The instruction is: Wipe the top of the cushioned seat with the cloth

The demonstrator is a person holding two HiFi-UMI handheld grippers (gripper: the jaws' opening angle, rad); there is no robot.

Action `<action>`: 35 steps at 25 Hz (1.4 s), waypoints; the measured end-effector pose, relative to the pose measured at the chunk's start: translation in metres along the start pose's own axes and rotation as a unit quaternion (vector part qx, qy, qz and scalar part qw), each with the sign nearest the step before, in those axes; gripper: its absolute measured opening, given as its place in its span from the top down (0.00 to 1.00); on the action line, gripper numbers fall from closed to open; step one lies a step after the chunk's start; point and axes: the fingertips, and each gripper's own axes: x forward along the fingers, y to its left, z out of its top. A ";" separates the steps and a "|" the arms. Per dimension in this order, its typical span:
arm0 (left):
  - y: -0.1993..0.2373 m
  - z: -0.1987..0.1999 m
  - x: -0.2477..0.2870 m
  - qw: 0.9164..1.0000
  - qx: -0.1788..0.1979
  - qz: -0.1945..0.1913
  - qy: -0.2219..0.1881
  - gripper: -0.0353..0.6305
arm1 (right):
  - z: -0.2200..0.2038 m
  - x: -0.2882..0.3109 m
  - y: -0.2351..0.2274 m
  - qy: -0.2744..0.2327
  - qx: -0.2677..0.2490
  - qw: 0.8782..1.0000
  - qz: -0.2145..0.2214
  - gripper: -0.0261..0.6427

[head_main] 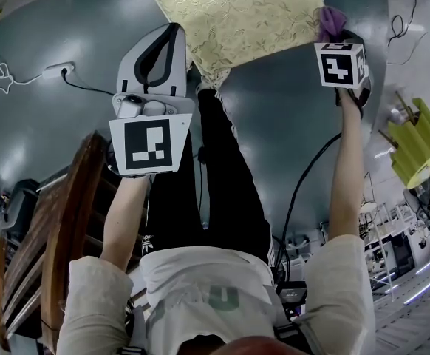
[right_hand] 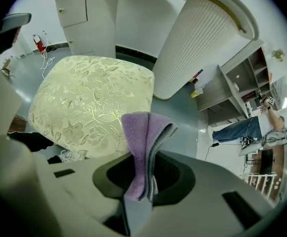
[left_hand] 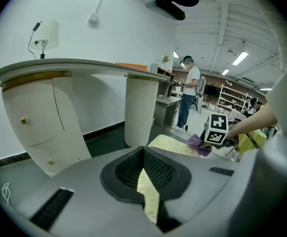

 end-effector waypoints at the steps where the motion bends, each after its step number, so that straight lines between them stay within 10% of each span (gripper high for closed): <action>1: -0.002 0.000 0.000 1.000 0.000 -0.002 0.000 0.94 | 0.000 0.001 -0.002 0.002 -0.002 1.000 -0.003 0.83; 24: -0.009 0.000 0.001 1.000 0.011 -0.010 -0.002 0.94 | 0.004 0.019 -0.019 0.021 -0.051 0.998 -0.040 0.83; 31: -0.014 0.043 -0.016 0.999 0.028 -0.020 -0.037 0.94 | 0.034 -0.050 -0.015 -0.060 0.038 0.996 -0.053 0.83; 35: -0.024 0.104 -0.049 0.996 0.041 -0.028 -0.072 0.94 | 0.062 -0.152 -0.015 -0.155 0.142 0.976 -0.062 0.83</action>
